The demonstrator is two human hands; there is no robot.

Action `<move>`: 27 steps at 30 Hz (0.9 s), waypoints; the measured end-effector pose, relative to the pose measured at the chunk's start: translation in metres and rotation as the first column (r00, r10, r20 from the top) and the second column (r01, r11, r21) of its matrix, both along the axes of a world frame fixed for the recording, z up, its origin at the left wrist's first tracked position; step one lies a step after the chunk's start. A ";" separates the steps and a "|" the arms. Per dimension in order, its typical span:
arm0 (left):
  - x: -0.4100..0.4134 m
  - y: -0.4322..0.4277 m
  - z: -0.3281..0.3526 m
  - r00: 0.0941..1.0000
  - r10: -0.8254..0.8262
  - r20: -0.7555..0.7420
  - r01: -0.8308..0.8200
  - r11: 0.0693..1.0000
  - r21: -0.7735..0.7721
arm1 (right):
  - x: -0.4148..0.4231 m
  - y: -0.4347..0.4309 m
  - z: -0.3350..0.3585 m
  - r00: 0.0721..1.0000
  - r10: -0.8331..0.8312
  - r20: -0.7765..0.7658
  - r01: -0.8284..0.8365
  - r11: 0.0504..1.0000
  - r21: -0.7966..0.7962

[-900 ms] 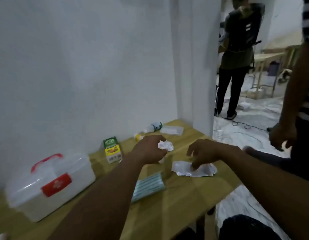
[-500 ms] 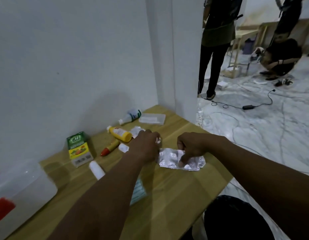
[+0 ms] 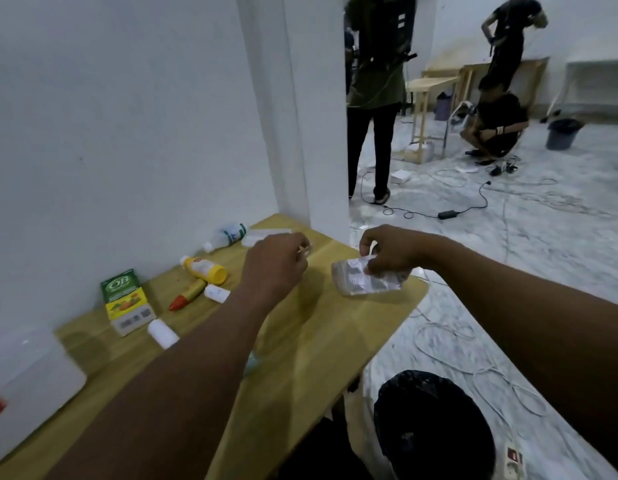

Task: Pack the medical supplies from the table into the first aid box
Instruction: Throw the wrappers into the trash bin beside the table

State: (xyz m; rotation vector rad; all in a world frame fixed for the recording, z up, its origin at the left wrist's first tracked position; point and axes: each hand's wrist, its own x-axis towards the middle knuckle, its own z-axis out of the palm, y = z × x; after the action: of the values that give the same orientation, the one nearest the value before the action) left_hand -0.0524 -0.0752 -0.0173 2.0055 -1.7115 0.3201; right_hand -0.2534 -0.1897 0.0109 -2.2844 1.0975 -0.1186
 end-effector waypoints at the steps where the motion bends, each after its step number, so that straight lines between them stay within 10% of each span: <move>1: -0.013 -0.002 0.010 0.998 -0.024 -0.065 0.021 0.998 -0.056 | -0.014 0.000 0.009 0.999 -0.035 0.039 0.035 0.999 -0.002; 10: -0.165 -0.050 0.027 0.889 -0.192 -0.415 0.130 0.976 -0.173 | -0.163 -0.022 0.026 0.865 -0.407 0.294 0.432 0.901 -0.025; 27: -0.247 -0.066 -0.308 0.891 0.212 -0.402 0.131 0.727 0.674 | -0.203 0.004 -0.372 0.734 -0.654 -0.185 0.657 0.612 0.440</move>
State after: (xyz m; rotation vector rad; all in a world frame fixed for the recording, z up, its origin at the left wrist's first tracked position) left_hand -0.2991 -0.1411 -0.3255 2.3483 -1.5872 -0.8642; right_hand -0.4562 -0.1855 -0.3611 -1.3475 1.7130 -0.1093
